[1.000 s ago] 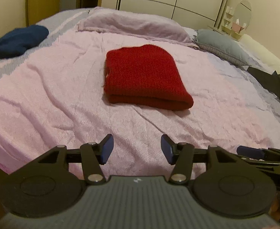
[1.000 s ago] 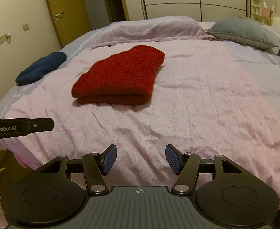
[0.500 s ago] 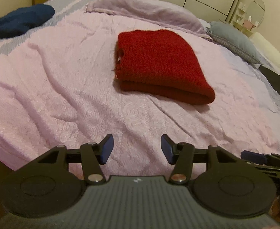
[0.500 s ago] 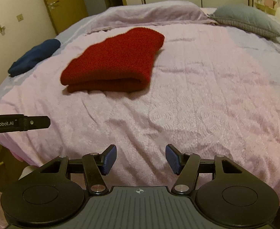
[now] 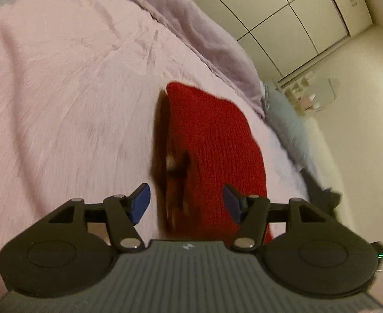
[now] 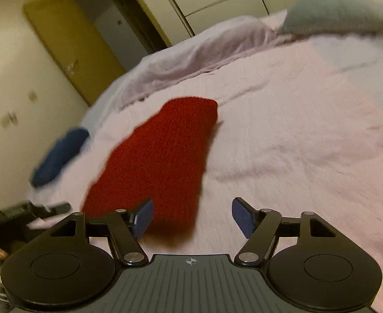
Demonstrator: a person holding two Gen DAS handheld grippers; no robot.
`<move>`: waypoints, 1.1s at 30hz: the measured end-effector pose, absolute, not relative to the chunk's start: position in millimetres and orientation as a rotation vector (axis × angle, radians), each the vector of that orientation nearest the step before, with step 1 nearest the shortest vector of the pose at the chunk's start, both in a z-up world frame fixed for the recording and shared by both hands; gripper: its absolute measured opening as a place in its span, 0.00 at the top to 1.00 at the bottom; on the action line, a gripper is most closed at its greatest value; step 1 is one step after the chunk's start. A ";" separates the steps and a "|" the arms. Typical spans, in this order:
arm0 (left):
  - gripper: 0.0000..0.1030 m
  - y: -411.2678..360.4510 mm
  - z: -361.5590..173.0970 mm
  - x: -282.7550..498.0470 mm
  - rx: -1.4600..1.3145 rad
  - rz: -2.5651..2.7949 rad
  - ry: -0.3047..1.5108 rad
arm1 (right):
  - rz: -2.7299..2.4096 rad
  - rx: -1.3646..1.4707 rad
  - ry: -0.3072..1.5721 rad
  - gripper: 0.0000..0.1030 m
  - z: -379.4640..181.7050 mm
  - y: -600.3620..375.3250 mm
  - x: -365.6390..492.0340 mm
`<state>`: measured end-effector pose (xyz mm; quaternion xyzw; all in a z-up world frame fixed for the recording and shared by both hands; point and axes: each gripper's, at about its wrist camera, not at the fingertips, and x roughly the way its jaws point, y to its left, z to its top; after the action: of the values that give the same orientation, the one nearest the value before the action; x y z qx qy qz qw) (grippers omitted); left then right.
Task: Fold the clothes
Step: 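Lower the left tool onto the red sweater's end and grasp it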
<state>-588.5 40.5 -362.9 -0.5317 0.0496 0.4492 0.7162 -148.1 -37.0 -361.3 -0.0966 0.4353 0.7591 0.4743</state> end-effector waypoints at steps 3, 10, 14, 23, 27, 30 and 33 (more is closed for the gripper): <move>0.41 88.0 -373.9 -595.0 -1.250 0.907 0.118 | 1.806 -0.202 1.203 0.32 -366.6 10.1 -152.0; 0.40 152.9 -405.1 -610.4 -1.545 0.778 0.143 | 1.620 -0.414 1.334 0.32 -339.8 63.2 -193.5; 0.39 176.4 -420.3 -621.0 -1.662 0.701 0.153 | 1.475 -0.464 1.350 0.32 -317.5 78.1 -216.9; 0.37 209.0 -441.3 -609.4 -1.772 0.546 0.234 | 1.232 -0.448 1.398 0.32 -296.2 79.4 -259.5; 0.37 213.7 -447.1 -602.2 -1.793 0.541 0.255 | 1.187 -0.427 1.408 0.32 -293.4 81.3 -259.4; 0.37 217.8 -450.2 -594.1 -1.811 0.525 0.251 | 1.183 -0.418 1.413 0.32 -291.7 85.9 -251.4; 0.37 220.2 -456.2 -580.5 -1.810 0.512 0.246 | 1.183 -0.413 1.411 0.32 -294.5 91.0 -239.8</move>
<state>-580.5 220.2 -456.2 -0.7754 0.1055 0.2191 0.5828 -239.8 91.0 -294.5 -0.1771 0.6055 0.5076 0.5869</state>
